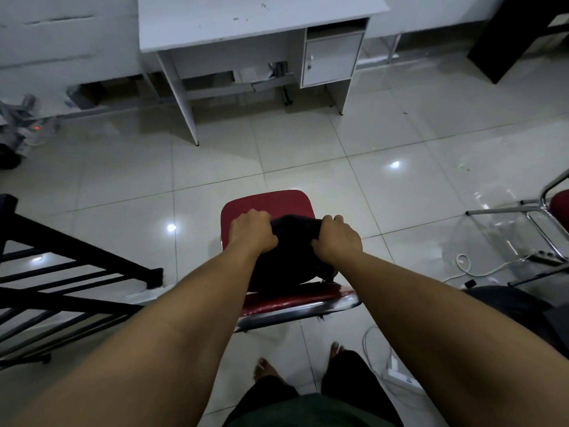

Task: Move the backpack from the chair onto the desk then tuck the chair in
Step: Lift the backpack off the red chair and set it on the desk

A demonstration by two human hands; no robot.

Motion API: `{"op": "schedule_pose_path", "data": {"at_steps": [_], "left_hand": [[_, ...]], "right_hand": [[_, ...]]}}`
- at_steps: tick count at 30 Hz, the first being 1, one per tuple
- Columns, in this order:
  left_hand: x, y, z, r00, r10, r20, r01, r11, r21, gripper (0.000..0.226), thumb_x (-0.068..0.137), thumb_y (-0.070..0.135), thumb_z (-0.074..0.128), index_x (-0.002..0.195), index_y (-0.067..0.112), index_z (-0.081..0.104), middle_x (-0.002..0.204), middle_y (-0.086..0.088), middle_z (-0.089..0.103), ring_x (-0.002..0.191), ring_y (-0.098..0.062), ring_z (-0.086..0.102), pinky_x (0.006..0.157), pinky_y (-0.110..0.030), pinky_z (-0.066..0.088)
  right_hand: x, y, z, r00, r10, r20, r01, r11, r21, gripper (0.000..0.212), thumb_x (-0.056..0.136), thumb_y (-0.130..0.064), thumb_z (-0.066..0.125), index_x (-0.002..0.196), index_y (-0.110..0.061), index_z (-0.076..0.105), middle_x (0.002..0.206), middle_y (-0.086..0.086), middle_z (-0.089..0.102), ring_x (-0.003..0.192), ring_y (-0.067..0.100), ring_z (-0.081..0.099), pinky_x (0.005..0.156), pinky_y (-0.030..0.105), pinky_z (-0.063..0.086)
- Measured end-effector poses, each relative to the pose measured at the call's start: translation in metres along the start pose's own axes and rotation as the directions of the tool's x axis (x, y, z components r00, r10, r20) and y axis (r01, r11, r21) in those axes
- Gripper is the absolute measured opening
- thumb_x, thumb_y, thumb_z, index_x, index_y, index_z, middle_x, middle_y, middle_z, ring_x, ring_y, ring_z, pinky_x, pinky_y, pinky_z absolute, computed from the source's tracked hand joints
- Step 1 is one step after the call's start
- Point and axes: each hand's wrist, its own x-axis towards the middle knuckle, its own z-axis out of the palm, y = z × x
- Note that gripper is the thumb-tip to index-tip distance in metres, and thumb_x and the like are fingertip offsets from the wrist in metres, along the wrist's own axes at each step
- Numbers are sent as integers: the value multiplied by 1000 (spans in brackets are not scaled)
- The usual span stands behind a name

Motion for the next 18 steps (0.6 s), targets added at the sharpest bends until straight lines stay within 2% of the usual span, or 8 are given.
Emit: {"op": "schedule_pose_path", "data": {"at_steps": [3,6,8,10,13,15,18], "left_hand": [[20,20,-11,999,9,-53,-11,999,-50,20,80,28,64,98,20,71,95,-6,69,89,-31,68,81,-41,58],[39,48,-26,992,9,-123,-16,998,-60,18,75,26,63,91,20,69,89,-5,67,82,-29,66,71,-34,52],[50,72,-33,985,-7,-172,-11,995,-101,11,72,26,63,81,22,69,79,-2,65,75,-28,63,64,-32,45],[59,98,-35,978,-36,-206,0,985,-171,5,71,24,63,73,21,67,69,0,60,68,-26,60,60,-30,41],[74,139,-38,963,-126,-239,49,952,-303,10,70,21,62,62,16,60,59,1,54,54,-21,52,48,-25,32],[87,165,-42,945,-220,-244,116,917,-381,13,68,20,61,58,15,55,57,0,53,50,-18,49,44,-25,28],[111,199,-49,898,-368,-241,215,844,-491,14,70,21,65,62,14,55,61,0,52,53,-19,49,49,-26,33]], "right_hand": [[10,1,-5,999,55,-3,-54,997,57,61,87,-32,70,132,-4,40,126,14,50,104,32,63,70,36,44],[24,11,-14,995,55,89,-64,993,94,87,83,-36,70,147,2,24,141,18,41,115,34,59,83,41,50],[34,20,-26,992,-3,124,-8,996,88,101,82,-47,68,152,2,14,148,19,35,120,35,56,88,43,49],[45,29,-36,993,-115,33,111,990,89,93,80,-58,63,145,-2,26,141,15,43,110,34,61,79,42,49],[57,49,-55,972,-225,-64,233,960,155,74,74,-61,56,127,-12,39,120,8,52,94,30,63,71,39,47],[66,67,-68,973,-225,-46,229,953,200,71,70,-63,54,121,-15,39,110,5,56,87,28,63,71,39,50],[82,85,-84,967,-249,55,224,934,278,74,66,-68,48,117,-14,45,98,3,64,84,27,65,75,41,54]]}}
